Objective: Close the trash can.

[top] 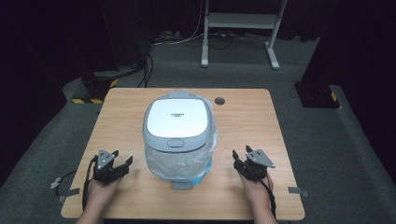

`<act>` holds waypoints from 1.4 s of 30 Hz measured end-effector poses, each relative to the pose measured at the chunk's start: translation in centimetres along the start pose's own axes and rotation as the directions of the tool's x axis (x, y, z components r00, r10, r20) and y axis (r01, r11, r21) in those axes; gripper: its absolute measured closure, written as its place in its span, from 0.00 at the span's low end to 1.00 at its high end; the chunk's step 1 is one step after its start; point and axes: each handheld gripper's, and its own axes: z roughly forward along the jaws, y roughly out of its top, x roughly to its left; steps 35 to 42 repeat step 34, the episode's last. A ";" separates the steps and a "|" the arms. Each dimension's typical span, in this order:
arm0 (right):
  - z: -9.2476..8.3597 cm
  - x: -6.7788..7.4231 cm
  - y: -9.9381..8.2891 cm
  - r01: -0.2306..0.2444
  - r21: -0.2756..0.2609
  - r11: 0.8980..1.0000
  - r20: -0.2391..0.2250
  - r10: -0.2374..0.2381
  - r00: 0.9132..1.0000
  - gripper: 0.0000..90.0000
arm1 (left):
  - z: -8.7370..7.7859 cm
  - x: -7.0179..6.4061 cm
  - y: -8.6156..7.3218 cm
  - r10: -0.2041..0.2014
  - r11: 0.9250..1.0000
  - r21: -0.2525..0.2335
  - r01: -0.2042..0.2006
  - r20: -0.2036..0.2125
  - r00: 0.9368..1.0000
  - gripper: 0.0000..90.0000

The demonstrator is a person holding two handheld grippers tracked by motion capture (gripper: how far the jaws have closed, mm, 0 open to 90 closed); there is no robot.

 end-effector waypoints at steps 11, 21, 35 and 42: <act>2.4 0.6 -1.4 -0.002 0.313 0.950 -0.041 0.015 0.999 0.40 | 1.1 -0.5 -0.9 -0.001 0.987 0.163 -0.015 0.101 0.995 0.21; 2.4 0.9 -1.4 -0.050 0.328 0.943 0.021 0.046 0.999 0.26 | 0.9 -1.0 -1.0 -0.006 0.986 0.167 -0.007 0.079 0.997 0.17; 2.5 0.8 -1.4 -0.057 0.331 0.942 0.031 0.050 0.998 0.24 | 0.9 -1.1 -1.0 -0.014 0.986 0.168 0.002 0.070 0.997 0.17; 2.5 0.8 -1.4 -0.057 0.331 0.942 0.031 0.050 0.998 0.24 | 0.9 -1.1 -1.0 -0.014 0.986 0.168 0.002 0.070 0.997 0.17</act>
